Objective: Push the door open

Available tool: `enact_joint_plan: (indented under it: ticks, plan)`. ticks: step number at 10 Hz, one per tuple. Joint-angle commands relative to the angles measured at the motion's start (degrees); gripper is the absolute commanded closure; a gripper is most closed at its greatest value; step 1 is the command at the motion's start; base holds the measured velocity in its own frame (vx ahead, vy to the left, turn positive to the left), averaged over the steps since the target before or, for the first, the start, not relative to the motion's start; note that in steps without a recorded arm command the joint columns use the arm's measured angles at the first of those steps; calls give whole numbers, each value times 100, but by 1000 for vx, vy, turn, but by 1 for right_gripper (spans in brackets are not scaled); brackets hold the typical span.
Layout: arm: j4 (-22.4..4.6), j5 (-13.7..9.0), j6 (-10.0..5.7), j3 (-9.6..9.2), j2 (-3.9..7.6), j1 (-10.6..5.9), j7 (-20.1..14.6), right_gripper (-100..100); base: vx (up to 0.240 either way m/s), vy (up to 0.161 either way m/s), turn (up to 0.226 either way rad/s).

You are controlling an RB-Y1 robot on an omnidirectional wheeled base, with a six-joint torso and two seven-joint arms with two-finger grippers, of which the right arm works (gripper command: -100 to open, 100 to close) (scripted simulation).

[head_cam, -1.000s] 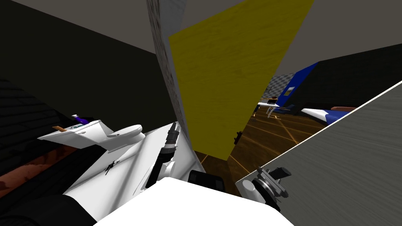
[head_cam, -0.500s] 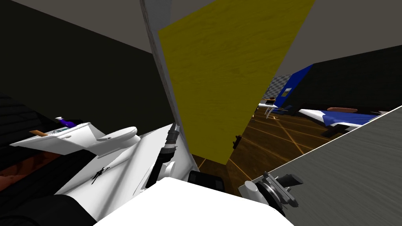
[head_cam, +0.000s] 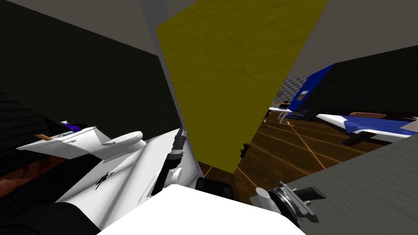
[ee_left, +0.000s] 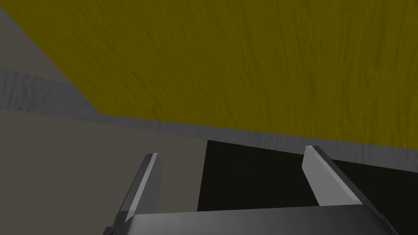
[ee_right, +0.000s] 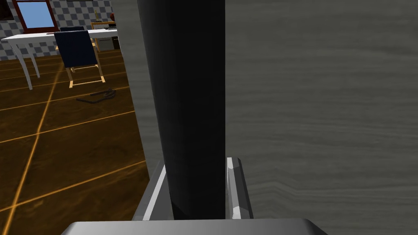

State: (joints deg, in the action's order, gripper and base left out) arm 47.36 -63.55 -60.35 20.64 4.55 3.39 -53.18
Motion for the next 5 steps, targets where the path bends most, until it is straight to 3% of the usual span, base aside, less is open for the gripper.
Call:
enact_joint_plan:
  ticks: [1, 4, 5]
  plan:
    - [-4, -16, -117, 204, 47, -68, 60, 100, -5, -185, 101]
    - [-140, -38, -268, 463, 68, -205, 93, 100, 9, -138, 72]
    - [-140, -38, -268, 463, 68, -205, 93, 100, 12, -85, 36]
